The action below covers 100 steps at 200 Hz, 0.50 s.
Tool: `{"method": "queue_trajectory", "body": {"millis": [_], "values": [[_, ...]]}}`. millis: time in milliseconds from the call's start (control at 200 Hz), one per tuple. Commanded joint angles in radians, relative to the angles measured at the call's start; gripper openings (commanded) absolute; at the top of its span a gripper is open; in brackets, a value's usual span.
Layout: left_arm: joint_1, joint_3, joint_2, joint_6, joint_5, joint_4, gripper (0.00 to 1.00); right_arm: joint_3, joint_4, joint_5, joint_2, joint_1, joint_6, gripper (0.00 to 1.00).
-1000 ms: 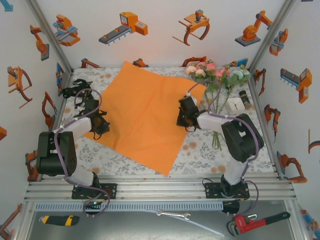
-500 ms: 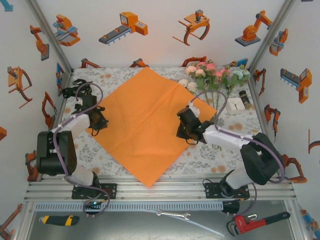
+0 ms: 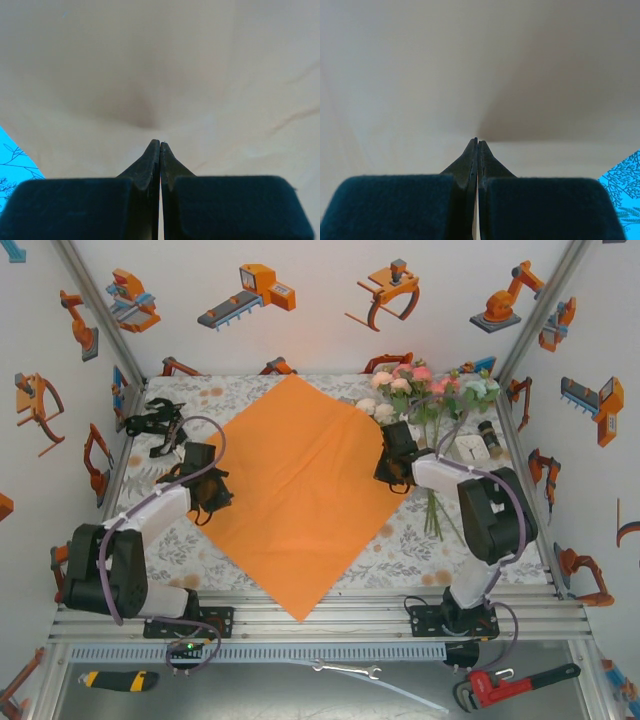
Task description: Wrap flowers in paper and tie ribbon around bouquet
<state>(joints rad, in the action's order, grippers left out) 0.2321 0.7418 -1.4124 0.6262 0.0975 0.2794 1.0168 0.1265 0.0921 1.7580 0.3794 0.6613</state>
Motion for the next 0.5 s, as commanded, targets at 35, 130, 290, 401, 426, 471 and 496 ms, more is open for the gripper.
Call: {"method": "queue_trajectory", "body": {"millis": [35,130,290,401,426,471,496], "values": [[-0.004,-0.002,-0.055,0.020,0.071,0.020,0.08,0.039,-0.019,-0.025,-0.042,-0.034,-0.054,0.03],[-0.027,-0.001,-0.081,0.029,0.114,0.032,0.09,0.066,0.002,-0.027,-0.072,-0.094,-0.089,0.17],[-0.096,-0.014,-0.092,0.036,0.109,0.023,0.08,0.191,0.095,-0.011,-0.041,-0.216,-0.232,0.35],[-0.108,-0.027,-0.088,0.036,0.030,-0.022,0.08,0.351,0.208,-0.020,0.063,-0.275,-0.348,0.40],[-0.107,-0.030,-0.085,0.038,-0.001,-0.038,0.07,0.393,0.236,-0.020,0.094,-0.284,-0.368,0.40],[-0.102,-0.036,-0.082,0.050,-0.051,-0.060,0.08,0.468,0.278,-0.022,0.151,-0.298,-0.401,0.41],[-0.098,-0.039,-0.079,0.058,-0.071,-0.066,0.08,0.504,0.296,-0.023,0.180,-0.303,-0.415,0.41]]}}
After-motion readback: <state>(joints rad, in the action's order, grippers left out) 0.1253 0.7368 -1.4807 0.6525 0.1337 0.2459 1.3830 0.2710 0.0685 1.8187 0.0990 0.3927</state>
